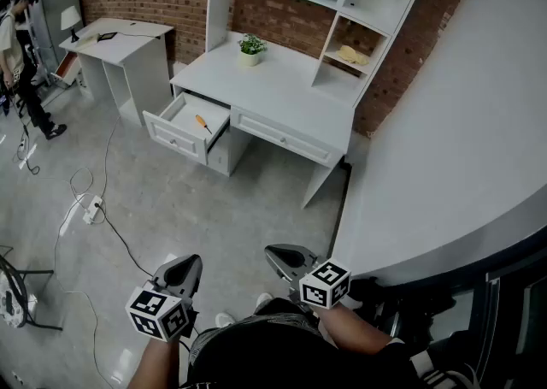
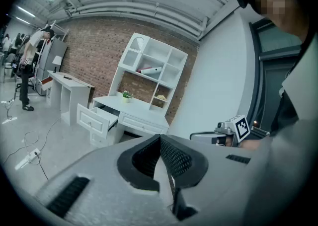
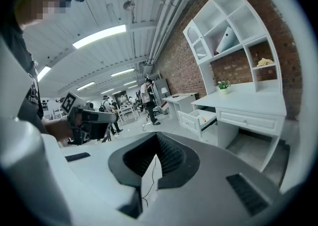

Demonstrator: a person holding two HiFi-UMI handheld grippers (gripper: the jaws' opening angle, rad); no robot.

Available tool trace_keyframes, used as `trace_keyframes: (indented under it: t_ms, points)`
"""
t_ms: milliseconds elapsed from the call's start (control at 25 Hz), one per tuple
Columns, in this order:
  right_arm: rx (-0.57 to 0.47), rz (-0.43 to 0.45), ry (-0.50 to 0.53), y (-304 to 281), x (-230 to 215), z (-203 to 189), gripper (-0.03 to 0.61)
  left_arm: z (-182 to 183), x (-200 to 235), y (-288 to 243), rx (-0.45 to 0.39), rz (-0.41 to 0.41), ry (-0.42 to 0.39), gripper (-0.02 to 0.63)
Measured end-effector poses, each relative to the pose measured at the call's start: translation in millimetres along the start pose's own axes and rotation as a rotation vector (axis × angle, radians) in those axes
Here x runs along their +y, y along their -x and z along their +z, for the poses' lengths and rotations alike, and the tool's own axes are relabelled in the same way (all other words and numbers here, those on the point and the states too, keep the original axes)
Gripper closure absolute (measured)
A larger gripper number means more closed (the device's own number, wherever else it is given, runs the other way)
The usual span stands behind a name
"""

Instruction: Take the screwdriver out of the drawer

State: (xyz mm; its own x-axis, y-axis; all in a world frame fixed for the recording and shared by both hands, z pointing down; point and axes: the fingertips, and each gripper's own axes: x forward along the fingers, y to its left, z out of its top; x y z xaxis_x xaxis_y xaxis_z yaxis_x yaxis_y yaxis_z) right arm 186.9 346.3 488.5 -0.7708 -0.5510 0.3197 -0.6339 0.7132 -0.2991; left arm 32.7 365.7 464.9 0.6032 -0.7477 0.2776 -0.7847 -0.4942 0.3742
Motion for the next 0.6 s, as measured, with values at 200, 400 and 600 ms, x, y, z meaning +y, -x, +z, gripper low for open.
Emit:
trace_keyframes:
  t_ms: [200,400,600]
  points:
    - [0.000,-0.004,0.000,-8,15,-7,0.574,-7,10,17,0.003,0.001,-0.001,0.597]
    - [-0.007,-0.011,0.012,-11,27,-8,0.574,-10,13,31,-0.004,-0.005,-0.001,0.597]
    - [-0.009,-0.011,-0.001,-9,35,-13,0.574,-16,11,35,0.002,-0.016,0.005,0.597]
